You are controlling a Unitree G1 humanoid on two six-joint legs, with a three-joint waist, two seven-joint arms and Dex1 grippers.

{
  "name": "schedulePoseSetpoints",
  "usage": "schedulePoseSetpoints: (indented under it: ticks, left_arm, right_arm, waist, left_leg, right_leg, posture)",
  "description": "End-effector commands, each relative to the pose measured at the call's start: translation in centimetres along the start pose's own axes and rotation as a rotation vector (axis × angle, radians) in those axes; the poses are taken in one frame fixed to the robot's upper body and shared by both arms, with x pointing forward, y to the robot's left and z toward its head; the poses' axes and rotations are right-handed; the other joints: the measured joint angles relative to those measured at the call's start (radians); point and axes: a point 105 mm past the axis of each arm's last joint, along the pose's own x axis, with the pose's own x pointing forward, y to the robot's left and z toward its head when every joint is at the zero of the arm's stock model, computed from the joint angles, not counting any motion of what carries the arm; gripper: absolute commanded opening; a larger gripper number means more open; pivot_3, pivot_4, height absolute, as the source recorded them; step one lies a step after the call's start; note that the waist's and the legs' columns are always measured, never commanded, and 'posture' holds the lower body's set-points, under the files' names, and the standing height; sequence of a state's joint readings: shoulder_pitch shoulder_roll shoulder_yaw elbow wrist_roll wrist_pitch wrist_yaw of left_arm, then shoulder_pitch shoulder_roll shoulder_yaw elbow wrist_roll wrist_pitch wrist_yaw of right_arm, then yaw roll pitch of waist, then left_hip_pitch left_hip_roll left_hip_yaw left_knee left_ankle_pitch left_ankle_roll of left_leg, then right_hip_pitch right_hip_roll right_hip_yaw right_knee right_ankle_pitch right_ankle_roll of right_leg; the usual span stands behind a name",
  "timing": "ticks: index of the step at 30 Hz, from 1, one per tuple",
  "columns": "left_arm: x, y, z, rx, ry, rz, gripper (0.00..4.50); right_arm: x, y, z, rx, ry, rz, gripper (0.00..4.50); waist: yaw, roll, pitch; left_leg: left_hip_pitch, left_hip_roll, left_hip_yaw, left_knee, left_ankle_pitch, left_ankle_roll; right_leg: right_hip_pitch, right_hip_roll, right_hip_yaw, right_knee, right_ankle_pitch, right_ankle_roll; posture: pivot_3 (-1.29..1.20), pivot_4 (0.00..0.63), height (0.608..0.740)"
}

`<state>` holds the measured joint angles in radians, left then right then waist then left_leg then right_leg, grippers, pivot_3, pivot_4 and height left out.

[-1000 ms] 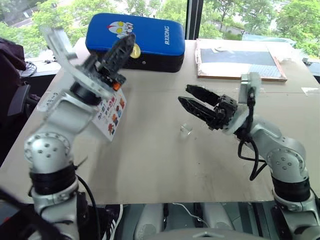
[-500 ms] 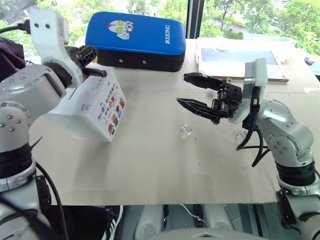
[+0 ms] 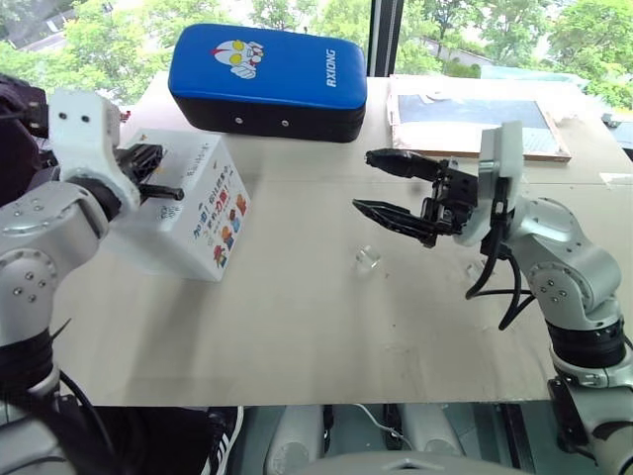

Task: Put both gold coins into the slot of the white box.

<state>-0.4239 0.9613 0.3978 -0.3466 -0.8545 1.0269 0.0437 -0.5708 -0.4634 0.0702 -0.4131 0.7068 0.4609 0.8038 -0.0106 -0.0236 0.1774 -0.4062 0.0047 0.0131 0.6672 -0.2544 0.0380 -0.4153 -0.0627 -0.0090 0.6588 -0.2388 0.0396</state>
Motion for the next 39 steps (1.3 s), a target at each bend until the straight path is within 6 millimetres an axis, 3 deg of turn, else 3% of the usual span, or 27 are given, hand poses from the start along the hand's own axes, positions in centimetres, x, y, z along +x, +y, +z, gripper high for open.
schedulePoseSetpoints:
  ticks: [1,12,15,21,22,24,26,28,29,30,34,37,39]
  left_arm:
    - [-0.4,0.9,-0.4,0.028,0.02,0.042,0.0]
    - [-0.3,1.2,-1.6,0.039,0.054,0.046,0.0]
    - [-0.3,0.5,-1.4,0.037,0.021,-0.008,0.75]
    - [-0.2,1.6,3.4,0.05,-0.295,0.093,3.74]
    - [-0.3,1.0,4.4,0.015,-0.357,0.059,4.16]
    - [-0.9,-2.2,6.2,-0.082,-0.476,-0.131,4.16]
    - [-2.4,-7.2,6.6,-0.154,-0.514,-0.419,4.16]
    - [-3.8,-11.3,4.3,-0.135,-0.438,-0.631,4.16]
    - [-4.2,-12.2,3.3,-0.127,-0.403,-0.673,4.16]
    - [-4.5,-13.0,0.7,-0.126,-0.318,-0.699,4.16]
    - [-5.5,-13.9,-5.4,-0.15,-0.136,-0.708,4.16]
    - [-7.0,-14.9,-11.4,-0.042,0.044,-0.734,4.16]
    - [-7.5,-15.3,-13.4,0.02,0.076,-0.739,4.16]
  right_arm:
    - [-0.2,0.0,0.8,-0.029,-0.021,-0.002,3.24]
    - [-0.3,-0.1,0.5,-0.024,-0.02,-0.006,3.24]
    - [-0.3,0.0,0.3,-0.022,-0.019,-0.005,3.34]
    - [-1.0,-0.1,0.2,-0.016,-0.011,-0.026,3.34]
    - [-1.3,-0.1,0.0,-0.016,0.004,-0.029,3.34]
    - [-2.3,-0.2,-0.5,-0.007,0.033,-0.044,3.34]
    - [-3.8,-0.3,-1.5,0.006,0.08,-0.077,3.34]
    - [-5.5,-0.3,-3.0,0.037,0.127,-0.128,3.34]
    - [-6.0,-0.2,-3.5,0.049,0.141,-0.146,3.34]
    - [-7.2,0.0,-5.0,0.063,0.193,-0.182,3.34]
    - [-10.5,0.7,-9.4,0.046,0.381,-0.254,3.34]
    - [-13.4,1.6,-12.3,0.107,0.446,-0.326,3.34]
    - [-14.4,2.0,-13.2,0.132,0.458,-0.352,3.34]
  waist:
    - [-0.001,0.0,0.0]
    - [-0.004,0.0,0.0]
    - [-0.002,0.0,0.0]
    - [0.008,0.0,0.0]
    - [0.01,-0.001,0.0]
    - [0.02,-0.001,-0.001]
    - [0.027,-0.001,-0.001]
    - [0.024,-0.001,-0.001]
    - [0.023,-0.001,-0.002]
    - [0.019,-0.001,-0.002]
    - [0.0,0.001,-0.002]
    - [0.0,0.002,-0.002]
    - [0.004,0.002,-0.002]
  left_leg:
    - [0.0,0.0,0.0,0.0,0.0,0.0]
    - [0.001,0.0,0.0,0.0,-0.001,0.001]
    - [0.002,0.0,0.0,-0.001,-0.002,0.003]
    - [0.0,0.0,0.0,0.0,-0.001,0.002]
    - [-0.001,0.0,-0.001,0.0,-0.001,0.002]
    - [-0.004,-0.001,-0.003,0.002,-0.001,0.001]
    - [-0.008,-0.002,-0.003,0.002,0.0,0.0]
    - [-0.01,-0.003,-0.003,0.002,0.0,0.001]
    - [-0.01,-0.003,-0.003,0.002,-0.001,0.001]
    - [-0.009,-0.003,-0.003,0.001,-0.001,0.001]
    - [-0.007,-0.002,-0.002,-0.002,-0.001,0.002]
    - [-0.005,-0.001,-0.002,0.0,-0.003,0.006]
    - [0.003,-0.001,0.0,-0.001,-0.004,0.007]
  right_leg:
    - [0.0,0.0,0.0,0.0,0.0,0.0]
    - [0.0,0.0,0.001,0.001,0.0,0.0]
    - [0.0,0.0,0.001,0.002,0.0,0.0]
    - [0.0,-0.002,0.0,0.0,0.0,0.0]
    - [0.0,-0.002,-0.001,0.0,0.0,0.0]
    - [-0.001,-0.003,-0.003,-0.001,0.0,0.0]
    - [-0.004,-0.004,-0.003,-0.002,0.001,0.0]
    - [-0.004,-0.006,-0.004,-0.004,0.0,0.0]
    - [-0.004,-0.006,-0.004,-0.006,0.001,0.0]
    - [-0.003,-0.006,-0.003,-0.007,0.0,0.0]
    - [-0.003,-0.003,-0.001,-0.009,0.0,0.0]
    - [-0.002,-0.001,-0.001,-0.004,0.0,0.0]
    - [0.004,-0.001,0.0,-0.003,-0.002,-0.004]
  posture:
    - [0.0,0.15,0.74]
    - [0.0,0.15,0.74]
    - [0.0,0.15,0.74]
    - [0.0,0.15,0.74]
    - [0.0,0.15,0.74]
    - [0.0,0.15,0.74]
    - [0.0,0.15,0.74]
    - [0.0,0.15,0.74]
    - [0.0,0.15,0.74]
    - [0.0,0.15,0.74]
    - [0.0,0.15,0.74]
    - [0.0,0.15,0.74]
    - [0.0,0.15,0.74]
